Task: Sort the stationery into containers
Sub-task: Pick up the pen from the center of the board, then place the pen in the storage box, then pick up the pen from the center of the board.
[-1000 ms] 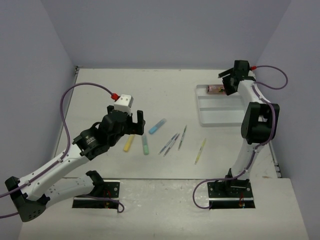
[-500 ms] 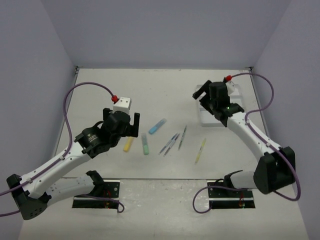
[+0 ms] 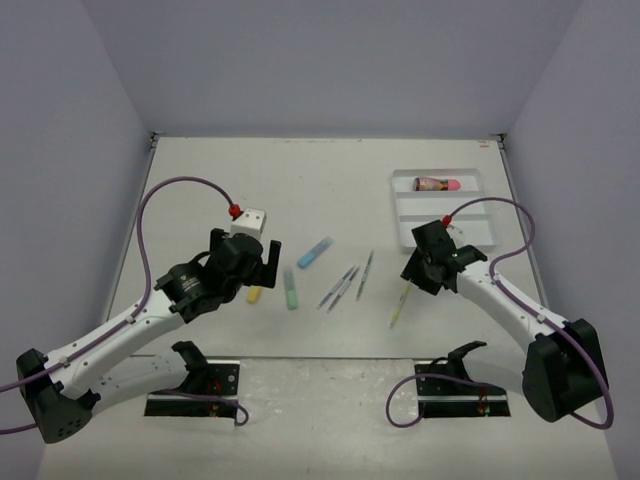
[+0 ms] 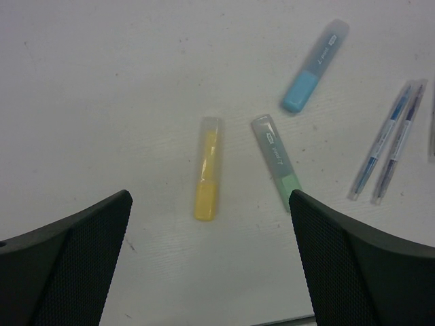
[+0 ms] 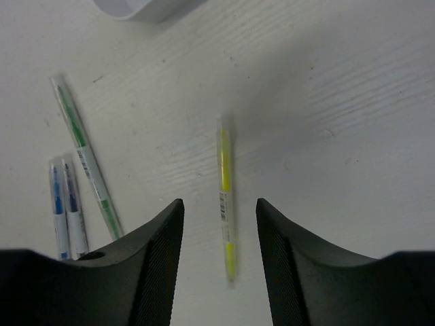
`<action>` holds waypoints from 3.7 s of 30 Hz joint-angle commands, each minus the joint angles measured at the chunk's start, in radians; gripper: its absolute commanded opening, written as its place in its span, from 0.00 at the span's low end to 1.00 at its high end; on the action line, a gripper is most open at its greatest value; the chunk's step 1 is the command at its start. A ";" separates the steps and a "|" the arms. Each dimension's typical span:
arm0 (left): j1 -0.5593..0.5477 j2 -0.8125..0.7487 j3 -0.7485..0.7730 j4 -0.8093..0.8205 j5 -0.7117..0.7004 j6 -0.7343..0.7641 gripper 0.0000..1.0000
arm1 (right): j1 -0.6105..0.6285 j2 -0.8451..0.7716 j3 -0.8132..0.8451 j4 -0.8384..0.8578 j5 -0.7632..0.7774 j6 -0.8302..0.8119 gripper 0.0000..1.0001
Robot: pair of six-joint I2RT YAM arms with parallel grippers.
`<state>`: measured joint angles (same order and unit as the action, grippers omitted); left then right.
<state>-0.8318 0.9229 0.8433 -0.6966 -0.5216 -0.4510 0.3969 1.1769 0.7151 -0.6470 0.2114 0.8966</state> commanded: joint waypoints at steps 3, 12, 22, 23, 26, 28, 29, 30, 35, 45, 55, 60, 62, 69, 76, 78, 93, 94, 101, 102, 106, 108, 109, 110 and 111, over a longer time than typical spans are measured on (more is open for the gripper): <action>0.000 -0.048 -0.008 0.067 0.048 0.032 1.00 | 0.071 0.034 -0.003 -0.092 -0.034 0.039 0.49; -0.003 -0.134 -0.013 0.080 0.069 0.041 1.00 | 0.109 0.161 -0.035 -0.072 -0.063 0.062 0.39; -0.003 -0.148 -0.012 0.081 0.083 0.048 1.00 | 0.126 0.291 0.010 -0.036 -0.118 0.032 0.04; -0.003 -0.148 -0.012 0.081 0.083 0.049 1.00 | 0.129 0.276 0.008 -0.033 -0.110 0.048 0.00; -0.003 -0.149 -0.013 0.083 0.082 0.049 1.00 | 0.129 0.188 0.012 -0.013 -0.098 0.063 0.00; -0.003 -0.146 -0.013 0.085 0.086 0.052 1.00 | 0.121 0.092 0.052 -0.014 -0.073 0.093 0.00; -0.003 -0.145 -0.014 0.087 0.087 0.053 1.00 | 0.112 0.051 0.075 -0.007 -0.059 0.108 0.00; -0.003 -0.144 -0.014 0.088 0.088 0.054 1.00 | 0.099 0.027 0.093 0.005 -0.043 0.119 0.00; -0.002 -0.129 -0.015 0.083 0.063 0.048 1.00 | -0.107 0.022 0.207 0.150 -0.001 0.249 0.00; -0.003 -0.074 -0.015 0.063 0.006 0.021 1.00 | -0.382 0.414 0.536 0.176 0.014 0.465 0.00; -0.001 -0.027 -0.007 0.046 -0.034 0.009 1.00 | -0.460 0.744 0.825 0.063 0.002 0.403 0.03; 0.002 -0.005 -0.004 0.045 -0.033 0.011 1.00 | -0.463 0.749 0.829 0.079 -0.009 0.340 0.52; 0.002 -0.005 -0.003 0.045 -0.034 0.011 1.00 | -0.463 0.723 0.803 0.103 -0.030 0.319 0.59; 0.003 -0.020 -0.004 0.045 -0.041 0.011 1.00 | -0.337 0.576 0.775 0.127 -0.051 0.083 0.61; 0.014 -0.042 -0.008 0.053 -0.029 0.011 1.00 | 0.111 0.422 0.582 -0.009 0.098 -0.102 0.44; 0.014 -0.039 -0.007 0.057 -0.020 0.016 1.00 | 0.190 0.415 0.484 0.037 0.046 -0.064 0.37; 0.014 -0.044 -0.012 0.074 0.027 0.040 1.00 | 0.327 0.522 0.392 0.009 0.095 0.037 0.37; 0.013 -0.044 -0.012 0.074 0.029 0.040 1.00 | 0.327 0.527 0.388 0.012 0.093 0.039 0.37; 0.013 -0.052 -0.014 0.077 0.034 0.043 1.00 | 0.325 0.584 0.370 0.027 0.087 0.054 0.34; 0.013 -0.051 -0.014 0.077 0.035 0.043 1.00 | 0.323 0.592 0.369 0.027 0.087 0.055 0.33; 0.013 -0.047 -0.013 0.077 0.035 0.043 1.00 | 0.310 0.617 0.344 0.039 0.070 0.068 0.27; 0.014 -0.049 -0.013 0.077 0.035 0.043 1.00 | 0.303 0.617 0.321 0.056 0.047 0.070 0.24; 0.014 -0.050 -0.013 0.077 0.036 0.043 1.00 | 0.301 0.610 0.306 0.068 0.038 0.073 0.17; 0.013 -0.051 -0.013 0.078 0.038 0.043 1.00 | 0.299 0.601 0.290 0.080 0.032 0.077 0.09; 0.014 -0.051 -0.013 0.078 0.038 0.044 1.00 | 0.296 0.593 0.279 0.083 0.030 0.082 0.04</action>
<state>-0.8249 0.8860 0.8352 -0.6533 -0.4825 -0.4259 0.7074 1.7701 1.0714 -0.6059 0.2642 0.9401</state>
